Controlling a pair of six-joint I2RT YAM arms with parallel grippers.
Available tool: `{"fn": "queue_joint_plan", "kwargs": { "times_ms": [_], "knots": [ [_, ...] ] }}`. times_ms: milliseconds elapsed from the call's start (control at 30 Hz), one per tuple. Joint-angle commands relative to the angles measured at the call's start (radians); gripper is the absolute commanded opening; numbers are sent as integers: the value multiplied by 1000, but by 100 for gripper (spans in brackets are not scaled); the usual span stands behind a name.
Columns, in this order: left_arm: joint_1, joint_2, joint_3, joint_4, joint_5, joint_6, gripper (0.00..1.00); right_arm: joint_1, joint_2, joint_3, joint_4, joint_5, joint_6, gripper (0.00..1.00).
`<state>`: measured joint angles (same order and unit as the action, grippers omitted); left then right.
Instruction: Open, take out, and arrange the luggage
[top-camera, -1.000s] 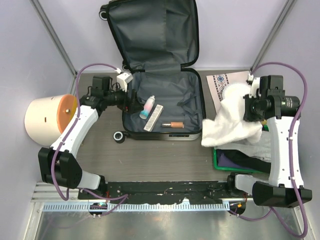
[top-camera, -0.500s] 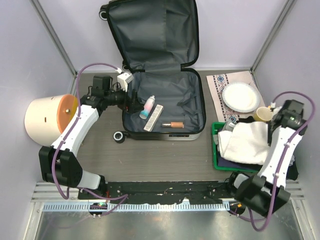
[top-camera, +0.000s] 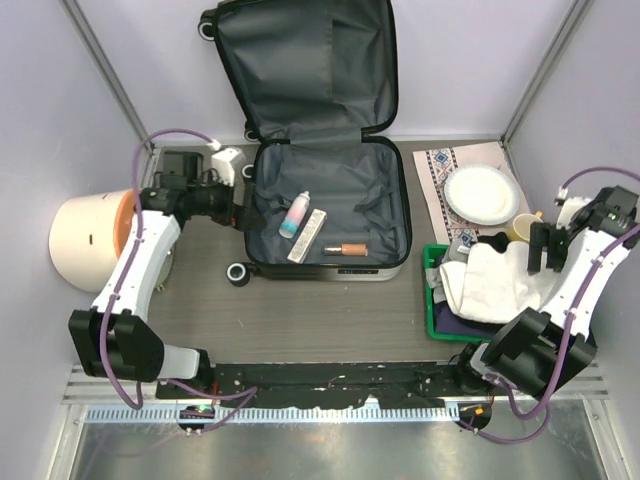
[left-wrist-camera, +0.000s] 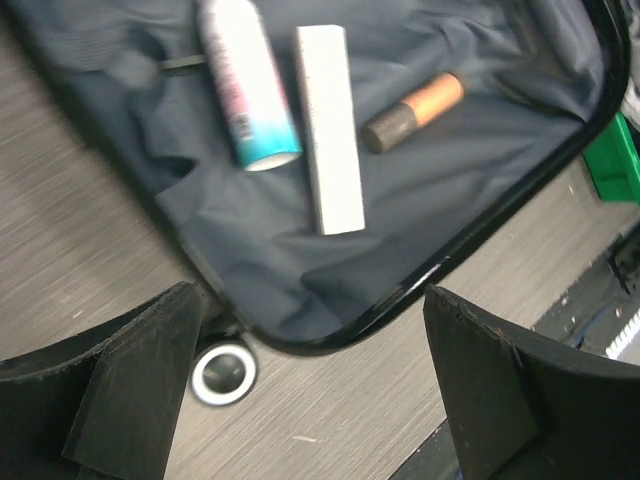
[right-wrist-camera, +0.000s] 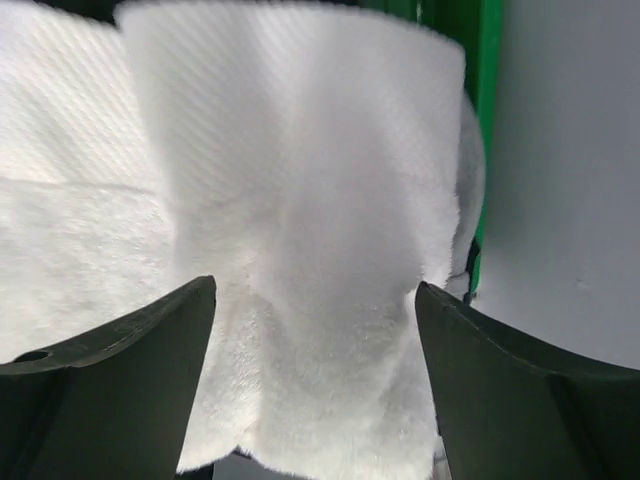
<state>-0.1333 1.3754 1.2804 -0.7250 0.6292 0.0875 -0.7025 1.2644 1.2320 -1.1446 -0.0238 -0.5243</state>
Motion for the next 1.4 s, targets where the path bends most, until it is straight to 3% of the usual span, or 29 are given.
{"fn": "queue_joint_plan", "kwargs": {
  "times_ms": [0, 133, 267, 467, 500, 700, 800, 933, 1067, 1133, 1233, 1367],
  "knots": [
    [130, -88, 108, -140, -80, -29, 100, 34, 7, 248, -70, -166, 16, 87],
    [283, -88, 183, -224, -224, -40, 100, 130, 38, 363, -90, -212, 87, 88],
    [339, -96, 249, -315, -290, -2, 99, 378, 67, 464, -64, -244, 213, 88],
    [389, -104, 361, -516, -140, 135, 100, 670, 208, 586, 51, -350, 394, 88],
    [397, -96, 376, -540, -114, 144, 100, 764, 234, 598, 72, -349, 417, 88],
    [432, -35, 465, -688, 29, 159, 100, 1030, 482, 771, 146, -399, 391, 88],
    [475, -19, 539, -741, 98, 138, 100, 1089, 590, 836, 262, -502, 402, 86],
    [520, 5, 628, -765, 47, 87, 100, 1202, 682, 820, 628, -590, 519, 83],
    [578, 14, 680, -755, -29, 26, 81, 1324, 814, 799, 1045, -645, 780, 75],
    [609, 4, 671, -743, -71, 12, 72, 1383, 872, 805, 1130, -643, 881, 71],
    [667, -2, 655, -728, -161, -12, 64, 1454, 932, 831, 1229, -642, 900, 70],
    [699, -35, 588, -656, -293, -26, 68, 1494, 981, 854, 1325, -619, 960, 69]
  ]
}}
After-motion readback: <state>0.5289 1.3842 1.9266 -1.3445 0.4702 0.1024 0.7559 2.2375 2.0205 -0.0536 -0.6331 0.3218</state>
